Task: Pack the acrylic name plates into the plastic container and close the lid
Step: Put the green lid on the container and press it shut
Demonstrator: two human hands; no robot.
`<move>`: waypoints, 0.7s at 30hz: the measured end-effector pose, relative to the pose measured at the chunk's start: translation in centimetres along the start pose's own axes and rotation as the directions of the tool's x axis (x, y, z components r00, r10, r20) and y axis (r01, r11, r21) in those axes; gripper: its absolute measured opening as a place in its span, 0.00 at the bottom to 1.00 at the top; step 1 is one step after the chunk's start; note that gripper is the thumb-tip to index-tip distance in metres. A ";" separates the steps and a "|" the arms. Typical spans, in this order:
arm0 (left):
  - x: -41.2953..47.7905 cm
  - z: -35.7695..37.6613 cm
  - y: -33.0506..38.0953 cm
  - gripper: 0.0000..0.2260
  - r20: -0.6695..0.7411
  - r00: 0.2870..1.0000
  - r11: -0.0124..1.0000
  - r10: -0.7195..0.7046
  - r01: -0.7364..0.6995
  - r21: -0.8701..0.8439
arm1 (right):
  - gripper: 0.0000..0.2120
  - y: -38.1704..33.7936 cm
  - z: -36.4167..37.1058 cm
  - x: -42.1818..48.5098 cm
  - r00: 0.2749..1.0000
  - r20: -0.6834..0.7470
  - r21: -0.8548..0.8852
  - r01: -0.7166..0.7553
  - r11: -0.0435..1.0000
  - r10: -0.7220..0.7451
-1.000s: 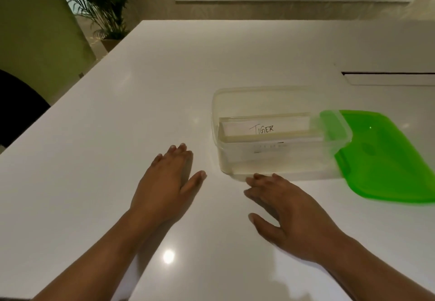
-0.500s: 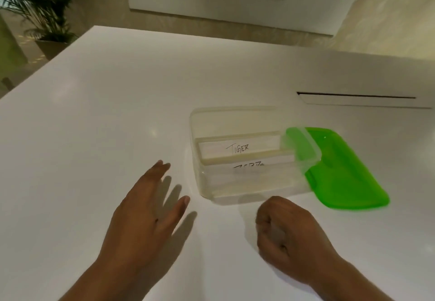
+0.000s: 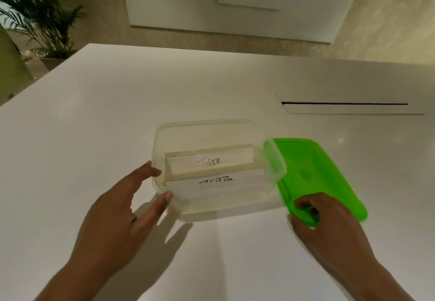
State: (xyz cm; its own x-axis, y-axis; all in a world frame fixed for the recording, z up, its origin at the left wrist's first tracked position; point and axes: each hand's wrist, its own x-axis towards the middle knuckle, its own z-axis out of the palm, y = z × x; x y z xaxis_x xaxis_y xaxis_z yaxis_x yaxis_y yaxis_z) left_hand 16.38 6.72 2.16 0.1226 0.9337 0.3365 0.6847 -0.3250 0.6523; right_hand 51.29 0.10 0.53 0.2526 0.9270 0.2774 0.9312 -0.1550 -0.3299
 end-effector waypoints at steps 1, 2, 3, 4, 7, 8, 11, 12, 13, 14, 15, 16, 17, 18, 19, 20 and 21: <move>0.1 -0.1 -0.1 0.22 0.009 1.000 1.000 0.002 -0.002 0.003 | 0.11 0.1 0.0 0.2 1.000 0.006 -0.005 0.007 1.000 -0.007; 0.1 -0.3 -0.2 0.22 0.019 1.000 1.000 0.007 -0.007 0.010 | 0.10 0.2 0.0 0.5 1.000 0.010 -0.007 0.017 1.000 -0.017; 0.2 -0.4 -0.2 0.22 0.030 0.999 1.000 0.011 -0.011 0.019 | 0.09 0.3 0.1 0.7 1.000 0.013 -0.007 0.027 1.000 -0.027; 0.3 -0.6 -0.2 0.22 0.042 0.999 1.000 0.011 -0.012 0.020 | 0.08 0.3 0.1 0.8 0.999 0.014 -0.004 0.037 0.999 -0.036; 0.4 -1.1 -0.4 0.23 0.062 0.998 1.000 0.010 -0.012 0.023 | 0.07 0.2 0.0 1.0 0.998 0.001 -0.005 0.062 0.998 -0.062; 0.5 -1.2 -0.5 0.23 0.066 0.998 0.999 0.012 -0.014 0.031 | 0.07 0.2 -0.1 1.1 0.998 -0.011 -0.003 0.064 0.998 -0.064; 0.6 -1.5 -0.6 0.22 0.084 0.996 0.999 0.023 -0.025 0.033 | 0.06 0.3 -0.7 1.5 0.996 -0.068 0.013 0.057 0.998 -0.056; 0.7 -1.6 -0.6 0.22 0.088 0.996 0.999 0.026 -0.029 0.034 | 0.06 0.4 -0.9 1.7 0.994 -0.086 0.014 0.061 0.998 -0.060; 0.8 -1.7 -0.7 0.21 0.090 0.996 0.999 0.029 -0.032 0.034 | 0.06 0.4 -1.1 2.0 0.993 -0.103 0.016 0.064 0.998 -0.062; 0.9 -1.9 -0.7 0.21 0.094 0.995 0.999 0.030 -0.033 0.032 | 0.07 0.5 -1.4 2.3 0.990 -0.124 0.021 0.072 0.997 -0.069; 0.9 -2.1 -0.7 0.22 0.103 0.994 0.999 0.029 -0.031 0.023 | 0.07 0.5 -1.7 2.6 0.987 -0.147 0.025 0.075 0.997 -0.070; 0.9 -2.2 -0.7 0.23 0.114 0.993 1.000 0.027 -0.028 0.013 | 0.08 0.5 -2.1 3.1 0.982 -0.175 0.030 0.082 0.996 -0.076; 0.9 -2.4 -0.7 0.26 0.124 0.992 1.000 0.027 -0.028 0.004 | 0.08 0.5 -2.5 3.4 0.975 -0.207 0.035 0.090 0.995 -0.081; 0.8 -2.5 -0.6 0.29 0.126 0.991 1.000 0.031 -0.030 -0.007 | 0.07 0.4 -2.9 3.9 0.965 -0.246 0.041 0.110 0.993 -0.097; 0.8 -2.7 -0.6 0.32 0.117 0.992 0.999 0.036 -0.033 -0.026 | 0.04 0.1 -3.5 4.3 0.950 -0.289 0.044 0.136 0.990 -0.117; 0.9 -2.8 -0.5 0.34 0.093 0.995 0.998 0.042 -0.037 -0.052 | 0.02 -0.1 -4.0 4.8 0.936 -0.325 0.051 0.163 0.985 -0.138; 1.1 -3.0 -0.5 0.35 0.060 0.997 0.996 0.044 -0.040 -0.076 | 0.03 -0.5 -4.6 5.4 0.924 -0.353 0.055 0.178 0.982 -0.148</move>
State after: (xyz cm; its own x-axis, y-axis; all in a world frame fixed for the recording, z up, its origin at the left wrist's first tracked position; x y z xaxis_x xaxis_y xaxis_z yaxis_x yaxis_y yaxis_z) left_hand 14.03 7.48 4.26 0.1957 0.9256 0.3240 0.6225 -0.3725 0.6883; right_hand 53.44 3.59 6.36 0.1884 0.7586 0.6237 0.9454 0.0318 -0.3243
